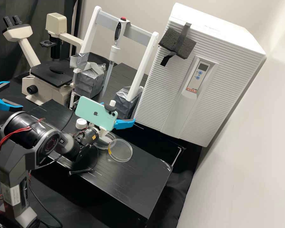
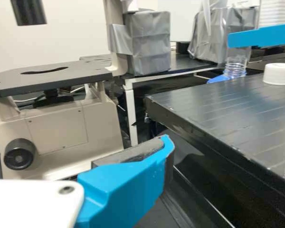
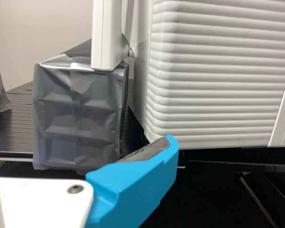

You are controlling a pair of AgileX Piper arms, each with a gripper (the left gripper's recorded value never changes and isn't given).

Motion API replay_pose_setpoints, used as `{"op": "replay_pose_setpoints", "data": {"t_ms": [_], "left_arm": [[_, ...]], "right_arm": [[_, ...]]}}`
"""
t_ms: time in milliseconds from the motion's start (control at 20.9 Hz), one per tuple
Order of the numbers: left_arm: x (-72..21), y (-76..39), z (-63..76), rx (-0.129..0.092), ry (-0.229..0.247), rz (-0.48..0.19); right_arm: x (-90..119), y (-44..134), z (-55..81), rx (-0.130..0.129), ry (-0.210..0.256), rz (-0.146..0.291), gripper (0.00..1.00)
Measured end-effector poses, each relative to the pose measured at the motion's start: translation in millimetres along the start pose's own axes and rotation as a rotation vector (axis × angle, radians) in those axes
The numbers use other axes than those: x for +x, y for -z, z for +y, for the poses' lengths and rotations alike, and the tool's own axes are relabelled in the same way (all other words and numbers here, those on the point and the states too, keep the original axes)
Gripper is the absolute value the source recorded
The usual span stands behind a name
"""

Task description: Close the bottle

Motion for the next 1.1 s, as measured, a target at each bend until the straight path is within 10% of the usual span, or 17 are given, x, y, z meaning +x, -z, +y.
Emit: {"op": "replay_pose_setpoints", "data": {"t_ms": [575, 814, 1101], "left_arm": [[6.3, 1.2, 1.1, 0.009, 0.002, -0.015], [8.5, 0.5, 2.5, 0.019, 0.0, -0.032], [10.1, 1.4, 1.3, 0.016, 0.005, -0.031]], "right_arm": [[-18, 6.8, 7.7, 0.014, -0.021, 0.024, 1.0], [-49, 22.8, 10.4, 0.01, -0.038, 0.152, 1.0], [-83, 18.7, -14.3, -0.032, 0.089, 0.21, 1.0]]}}
